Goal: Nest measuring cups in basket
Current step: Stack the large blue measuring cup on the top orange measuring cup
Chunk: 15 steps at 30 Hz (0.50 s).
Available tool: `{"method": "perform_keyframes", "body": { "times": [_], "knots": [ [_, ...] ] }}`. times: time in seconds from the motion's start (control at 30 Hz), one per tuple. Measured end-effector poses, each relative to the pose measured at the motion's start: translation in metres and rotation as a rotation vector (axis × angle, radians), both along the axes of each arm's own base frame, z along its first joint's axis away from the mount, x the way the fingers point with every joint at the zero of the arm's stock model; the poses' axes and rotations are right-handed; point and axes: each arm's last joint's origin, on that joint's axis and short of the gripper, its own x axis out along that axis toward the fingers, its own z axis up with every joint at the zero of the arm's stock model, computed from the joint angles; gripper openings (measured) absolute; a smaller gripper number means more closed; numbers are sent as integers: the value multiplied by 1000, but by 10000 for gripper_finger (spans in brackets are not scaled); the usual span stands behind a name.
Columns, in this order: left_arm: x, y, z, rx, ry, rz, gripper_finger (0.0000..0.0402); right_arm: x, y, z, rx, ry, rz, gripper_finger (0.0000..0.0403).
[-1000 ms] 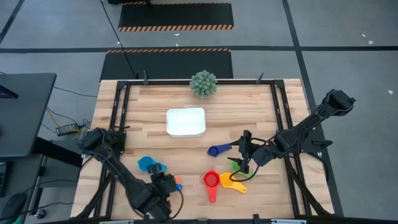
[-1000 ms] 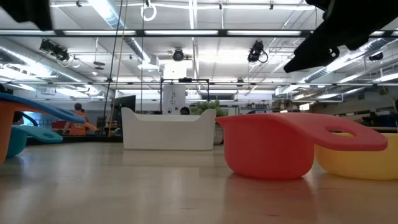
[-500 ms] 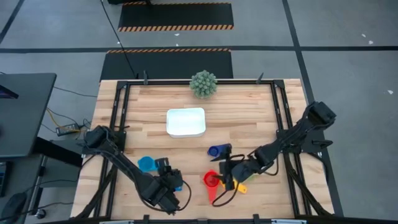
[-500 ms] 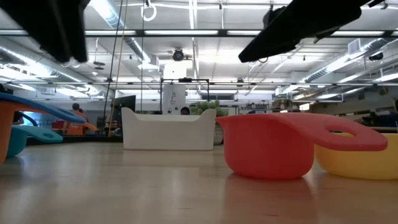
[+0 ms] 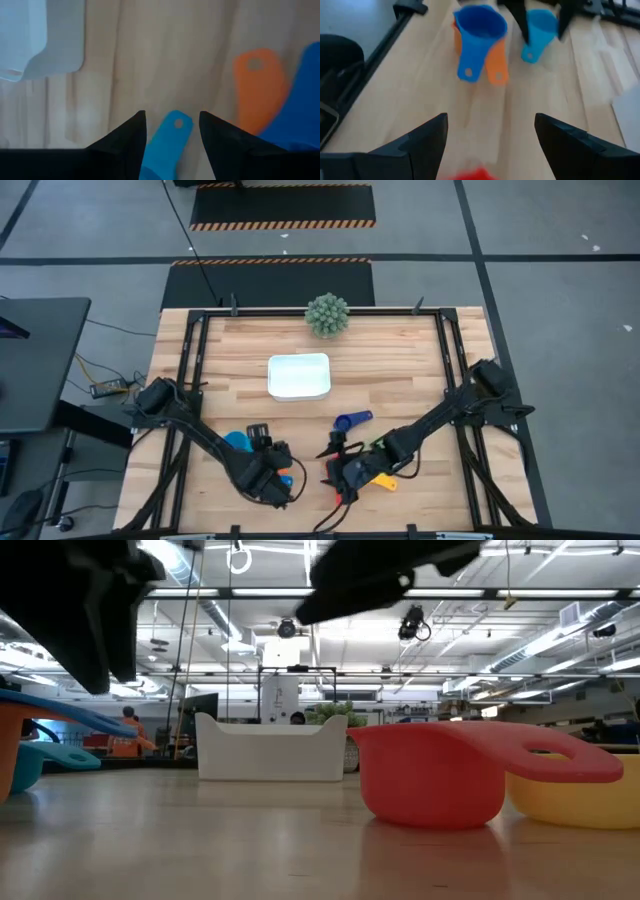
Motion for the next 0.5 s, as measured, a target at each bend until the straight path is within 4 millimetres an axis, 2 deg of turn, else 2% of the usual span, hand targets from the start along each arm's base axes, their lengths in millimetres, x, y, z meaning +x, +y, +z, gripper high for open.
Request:
{"method": "perform_keyframes", "body": {
  "times": [0.23,0.33,0.5],
  "knots": [
    [-4,8,-30,-17,48,-43,187,26,10,-10,17,24,50,306],
    [-10,11,-25,-17,30,-54,187,31,10,-15,18,42,53,306],
    [-24,24,-2,-27,-83,-74,187,39,5,-18,68,24,59,306]
  ]
}}
